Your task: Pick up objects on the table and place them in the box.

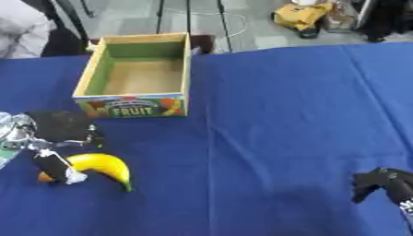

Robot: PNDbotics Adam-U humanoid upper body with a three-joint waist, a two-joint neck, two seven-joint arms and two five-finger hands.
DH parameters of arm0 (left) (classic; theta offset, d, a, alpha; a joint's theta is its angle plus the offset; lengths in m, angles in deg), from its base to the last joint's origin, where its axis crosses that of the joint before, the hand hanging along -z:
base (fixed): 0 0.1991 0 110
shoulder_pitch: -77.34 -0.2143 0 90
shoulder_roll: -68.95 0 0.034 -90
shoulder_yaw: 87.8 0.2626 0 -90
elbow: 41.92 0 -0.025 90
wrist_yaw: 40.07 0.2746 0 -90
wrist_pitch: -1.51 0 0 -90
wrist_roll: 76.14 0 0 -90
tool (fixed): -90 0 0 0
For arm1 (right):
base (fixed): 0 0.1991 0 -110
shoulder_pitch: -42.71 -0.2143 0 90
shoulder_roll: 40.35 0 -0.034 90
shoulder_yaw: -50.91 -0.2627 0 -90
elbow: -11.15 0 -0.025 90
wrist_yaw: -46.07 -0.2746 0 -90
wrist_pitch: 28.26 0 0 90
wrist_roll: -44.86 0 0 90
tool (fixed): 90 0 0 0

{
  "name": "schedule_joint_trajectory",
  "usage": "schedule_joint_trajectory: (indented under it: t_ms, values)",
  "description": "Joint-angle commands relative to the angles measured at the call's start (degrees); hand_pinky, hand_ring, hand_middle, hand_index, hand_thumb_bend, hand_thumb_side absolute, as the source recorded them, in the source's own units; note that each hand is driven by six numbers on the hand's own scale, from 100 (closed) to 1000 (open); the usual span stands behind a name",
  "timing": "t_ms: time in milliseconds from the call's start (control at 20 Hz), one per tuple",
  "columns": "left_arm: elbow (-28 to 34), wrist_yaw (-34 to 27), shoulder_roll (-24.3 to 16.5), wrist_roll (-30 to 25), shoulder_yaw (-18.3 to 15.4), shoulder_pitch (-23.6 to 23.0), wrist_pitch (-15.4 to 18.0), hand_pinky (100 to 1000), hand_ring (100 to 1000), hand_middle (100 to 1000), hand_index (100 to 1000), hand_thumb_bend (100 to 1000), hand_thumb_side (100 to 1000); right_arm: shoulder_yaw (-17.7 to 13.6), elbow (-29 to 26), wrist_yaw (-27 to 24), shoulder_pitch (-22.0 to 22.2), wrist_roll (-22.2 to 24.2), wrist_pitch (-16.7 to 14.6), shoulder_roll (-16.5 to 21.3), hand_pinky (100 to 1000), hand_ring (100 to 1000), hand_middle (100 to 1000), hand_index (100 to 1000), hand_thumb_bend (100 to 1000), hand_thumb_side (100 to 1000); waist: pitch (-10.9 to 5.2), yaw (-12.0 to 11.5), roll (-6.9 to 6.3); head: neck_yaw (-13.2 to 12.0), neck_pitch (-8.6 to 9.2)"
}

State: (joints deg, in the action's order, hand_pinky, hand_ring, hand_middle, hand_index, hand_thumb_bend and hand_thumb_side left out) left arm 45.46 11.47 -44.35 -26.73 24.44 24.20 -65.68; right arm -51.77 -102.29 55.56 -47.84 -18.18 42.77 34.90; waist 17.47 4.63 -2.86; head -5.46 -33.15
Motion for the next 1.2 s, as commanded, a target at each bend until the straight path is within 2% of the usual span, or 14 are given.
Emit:
schedule_joint_trajectory:
  t_ms: [50,400,1200]
  values:
    - [0.1,-0.2,-1.2,-2.0,-0.2,0.8,2.2,541,724,653,735,203,565,-0.2,-1.1,0.1,-0.4,0.1,-0.2,0.2,773,475,490,632,100,1000,-0.99,0.0,0.1,-0.2,0.33]
    - [0.0,-0.4,-1.2,-1.4,-0.1,0.8,2.2,495,679,593,692,142,542,-0.2,-1.1,0.0,-0.3,0.1,-0.2,0.3,773,475,491,632,100,1000,-1.05,0.2,0.08,-0.2,0.35]
    - [1.5,-1.2,-1.8,-0.1,-1.1,0.4,1.2,411,603,469,563,100,527,-0.2,-1.1,0.0,-0.1,0.2,-0.2,0.4,774,476,491,632,100,1000,-1.39,0.0,0.15,-0.4,-0.09]
